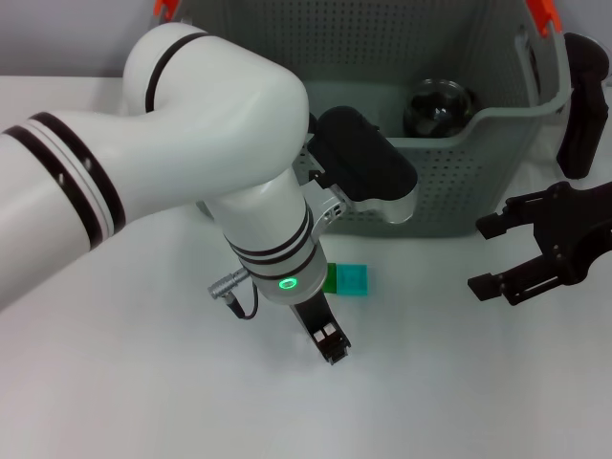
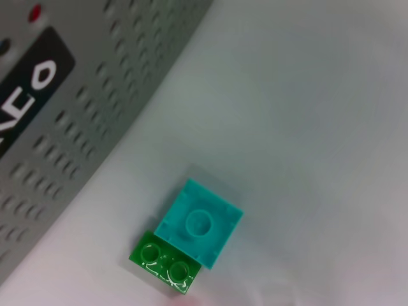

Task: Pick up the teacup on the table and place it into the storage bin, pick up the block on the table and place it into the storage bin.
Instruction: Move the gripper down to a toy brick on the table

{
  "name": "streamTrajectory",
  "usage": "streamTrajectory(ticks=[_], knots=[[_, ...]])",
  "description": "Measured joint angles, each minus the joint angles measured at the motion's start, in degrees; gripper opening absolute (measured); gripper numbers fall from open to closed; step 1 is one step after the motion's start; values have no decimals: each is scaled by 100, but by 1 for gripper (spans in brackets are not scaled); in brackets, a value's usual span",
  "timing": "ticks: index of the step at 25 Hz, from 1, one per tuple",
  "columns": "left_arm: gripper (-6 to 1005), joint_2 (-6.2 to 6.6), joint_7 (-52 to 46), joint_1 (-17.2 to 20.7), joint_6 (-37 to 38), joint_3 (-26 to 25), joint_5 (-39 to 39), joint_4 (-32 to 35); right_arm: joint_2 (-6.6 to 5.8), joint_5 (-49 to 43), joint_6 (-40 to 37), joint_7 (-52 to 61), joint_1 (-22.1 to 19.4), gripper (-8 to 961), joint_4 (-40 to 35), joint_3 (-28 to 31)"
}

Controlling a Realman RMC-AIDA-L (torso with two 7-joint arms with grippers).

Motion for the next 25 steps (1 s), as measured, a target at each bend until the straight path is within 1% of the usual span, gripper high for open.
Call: streamTrajectory(ticks=[1, 7, 12, 18, 25], knots=[[540, 0, 3, -2, 0, 6, 1, 0, 0, 0, 0, 0, -2, 946, 0, 0], [313, 0, 6, -7, -3, 21, 4, 0, 0, 7, 11, 0, -4, 946, -7, 0], [196, 0, 9, -7, -3, 23, 4, 0, 0, 15, 12, 0, -11, 946, -11, 0], [195, 0, 9, -7, 20, 22, 4, 6, 0, 18, 12, 0, -24, 946, -17, 0], [219, 0, 20, -9, 48, 22, 4, 23, 0, 28, 9, 0, -39, 946, -17, 0]])
